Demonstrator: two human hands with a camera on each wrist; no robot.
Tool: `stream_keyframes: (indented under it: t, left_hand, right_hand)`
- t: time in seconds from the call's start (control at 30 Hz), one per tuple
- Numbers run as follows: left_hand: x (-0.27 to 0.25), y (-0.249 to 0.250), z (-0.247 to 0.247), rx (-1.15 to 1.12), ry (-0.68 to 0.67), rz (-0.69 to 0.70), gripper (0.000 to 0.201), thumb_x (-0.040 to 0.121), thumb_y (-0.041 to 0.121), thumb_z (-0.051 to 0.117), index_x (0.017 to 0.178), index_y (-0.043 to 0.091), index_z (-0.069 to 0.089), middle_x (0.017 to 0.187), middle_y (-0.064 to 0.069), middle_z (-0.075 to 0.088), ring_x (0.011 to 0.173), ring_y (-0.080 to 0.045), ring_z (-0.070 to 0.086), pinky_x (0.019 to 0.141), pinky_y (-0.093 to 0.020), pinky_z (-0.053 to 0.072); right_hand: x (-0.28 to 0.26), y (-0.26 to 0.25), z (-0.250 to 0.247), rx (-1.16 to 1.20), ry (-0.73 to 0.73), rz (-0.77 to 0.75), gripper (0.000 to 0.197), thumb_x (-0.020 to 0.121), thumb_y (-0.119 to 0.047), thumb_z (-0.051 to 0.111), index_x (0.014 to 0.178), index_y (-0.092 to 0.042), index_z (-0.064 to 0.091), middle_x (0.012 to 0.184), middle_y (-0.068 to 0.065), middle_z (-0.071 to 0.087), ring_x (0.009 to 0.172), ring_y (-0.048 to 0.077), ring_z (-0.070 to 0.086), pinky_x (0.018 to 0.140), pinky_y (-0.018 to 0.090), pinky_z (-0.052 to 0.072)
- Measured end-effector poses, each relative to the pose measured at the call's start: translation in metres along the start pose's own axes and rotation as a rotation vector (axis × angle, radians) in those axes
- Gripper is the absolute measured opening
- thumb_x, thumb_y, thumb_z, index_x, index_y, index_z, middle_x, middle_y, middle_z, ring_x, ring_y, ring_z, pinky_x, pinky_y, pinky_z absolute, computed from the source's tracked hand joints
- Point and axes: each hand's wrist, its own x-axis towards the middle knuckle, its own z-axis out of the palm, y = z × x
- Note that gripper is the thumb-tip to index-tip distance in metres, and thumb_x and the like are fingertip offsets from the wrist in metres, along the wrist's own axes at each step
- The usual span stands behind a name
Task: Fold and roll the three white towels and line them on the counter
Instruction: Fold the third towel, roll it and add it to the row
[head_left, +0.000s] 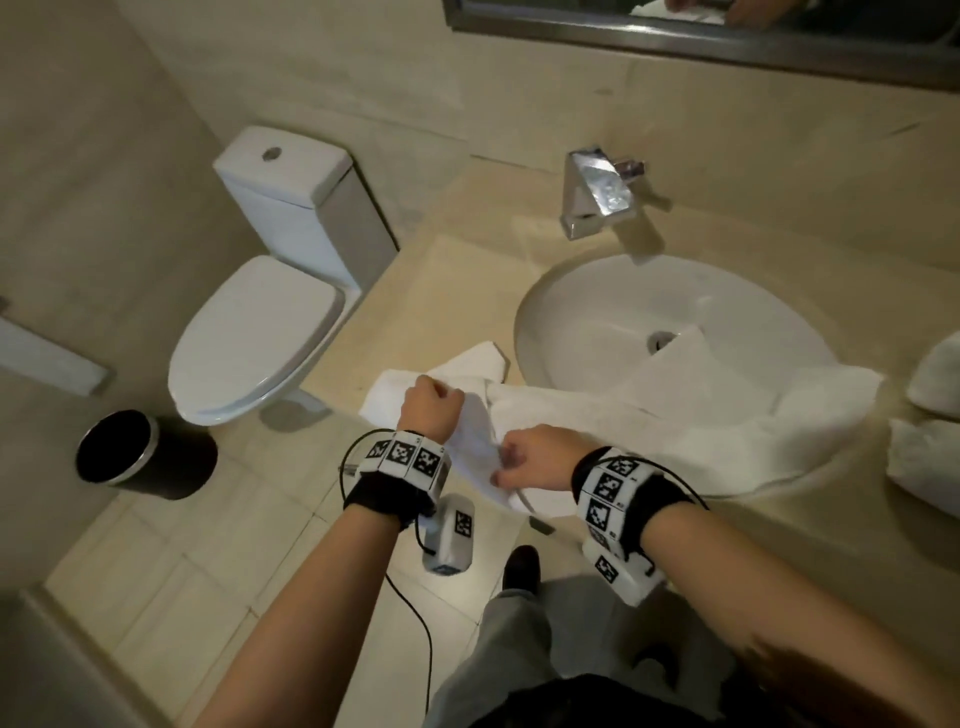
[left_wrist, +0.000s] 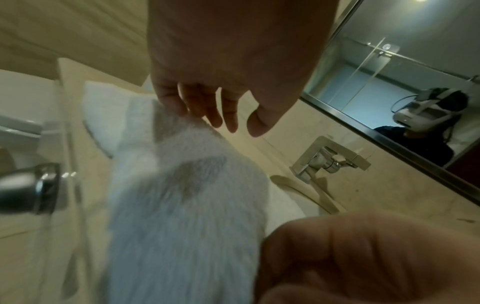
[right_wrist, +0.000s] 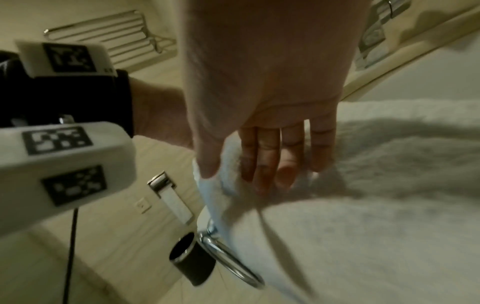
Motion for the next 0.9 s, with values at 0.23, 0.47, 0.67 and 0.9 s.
stream_keyframes:
  t: [0.23,0.47,0.67,0.9]
  left_hand:
    - [0.044,0.006,-0.031,0.178,-0.11,0.043,0.04,0.088,0.023,0.05,0.127,0.014,0.048,0.134,-0.014,0.043,0.128,-0.033,0.033,0.103,-0.039,0.031]
    - [0.058,-0.016,-0.037,0.26,-0.303,0.117,0.059,0.081,0.021,0.063,0.136,0.018,0.039,0.129,-0.013,0.047,0.125,-0.03,0.039,0.102,-0.038,0.037]
    - [0.06,-0.021,-0.044,0.373,-0.411,0.402,0.046,0.082,0.01,0.052,0.127,0.018,0.054,0.11,-0.014,0.056,0.1,-0.03,0.058,0.079,-0.031,0.044]
    - [0.066,-0.04,-0.076,-0.23,-0.085,0.688,0.009,0.065,0.014,0.064,0.061,0.007,0.069,0.079,0.014,0.043,0.075,-0.015,0.047,0.071,-0.015,0.034]
  right_hand:
    - [0.04,-0.028,-0.014,0.512,0.161,0.093,0.025,0.086,-0.006,0.049,0.062,-0.009,0.051,0.067,0.01,0.058,0.058,0.02,0.05,0.056,0.026,0.043]
    - [0.085,-0.019,-0.046,0.41,0.56,0.292,0.023,0.091,-0.018,0.046,0.098,-0.006,0.064,0.103,0.017,0.066,0.098,0.034,0.06,0.084,0.036,0.046]
    - [0.115,-0.039,-0.051,0.057,0.268,0.357,0.045,0.093,-0.029,0.048,0.133,-0.007,0.045,0.137,0.018,0.043,0.123,0.034,0.046,0.099,0.036,0.038]
    - [0.111,-0.041,-0.079,0.479,0.548,0.113,0.01,0.09,-0.01,0.05,0.099,-0.006,0.048,0.083,0.007,0.054,0.087,0.027,0.052,0.071,0.031,0.038]
